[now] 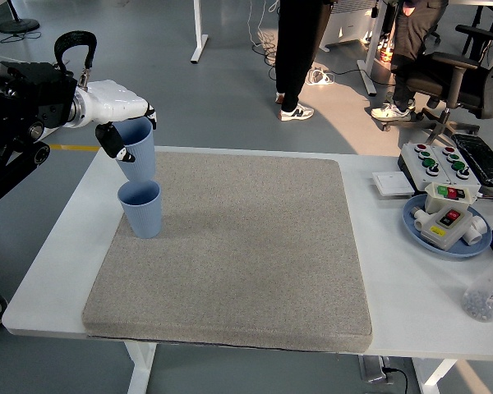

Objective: Push cup pick cup insert cup

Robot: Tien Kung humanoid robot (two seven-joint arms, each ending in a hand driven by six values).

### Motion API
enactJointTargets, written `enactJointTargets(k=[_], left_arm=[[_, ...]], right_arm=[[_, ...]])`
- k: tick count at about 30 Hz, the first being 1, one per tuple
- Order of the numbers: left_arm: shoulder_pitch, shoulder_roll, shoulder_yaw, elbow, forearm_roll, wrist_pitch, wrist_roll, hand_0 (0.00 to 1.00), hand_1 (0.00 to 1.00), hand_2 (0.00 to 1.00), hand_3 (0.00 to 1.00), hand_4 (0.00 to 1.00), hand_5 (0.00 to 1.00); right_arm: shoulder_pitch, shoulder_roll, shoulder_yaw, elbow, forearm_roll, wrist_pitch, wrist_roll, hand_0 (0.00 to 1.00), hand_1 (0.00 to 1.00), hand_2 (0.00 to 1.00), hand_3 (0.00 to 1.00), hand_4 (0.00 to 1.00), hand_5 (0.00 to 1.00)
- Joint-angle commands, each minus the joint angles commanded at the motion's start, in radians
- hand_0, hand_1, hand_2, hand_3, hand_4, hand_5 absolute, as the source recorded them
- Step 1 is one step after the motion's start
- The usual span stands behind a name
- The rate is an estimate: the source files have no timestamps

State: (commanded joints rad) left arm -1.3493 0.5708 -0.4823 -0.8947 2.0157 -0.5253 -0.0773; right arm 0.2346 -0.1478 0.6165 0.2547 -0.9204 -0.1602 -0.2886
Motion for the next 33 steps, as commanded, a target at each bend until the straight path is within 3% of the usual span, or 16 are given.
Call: enactJointTargets(k=[13, 33], left_arm=[[0.001, -0.031, 0.069, 0.097, -0.064, 0.021, -0.012, 0.496, 0.594, 0.755, 0.698, 0.647, 0.002], [0.008, -0.044, 0.084, 0.121, -0.11, 0.025, -0.019, 0.481, 0.602, 0.768, 0.704, 0.657, 0.002]], right_arm=[[0.001, -0.003, 0.002, 0.0, -0.001, 0.0, 0.0, 0.523, 0.544, 0.618, 0.562, 0.113, 0.447], [0.004, -0.005, 0.002, 0.0, 0.001, -0.002, 0.0, 0.523, 0.544, 0.618, 0.562, 0.112, 0.447]])
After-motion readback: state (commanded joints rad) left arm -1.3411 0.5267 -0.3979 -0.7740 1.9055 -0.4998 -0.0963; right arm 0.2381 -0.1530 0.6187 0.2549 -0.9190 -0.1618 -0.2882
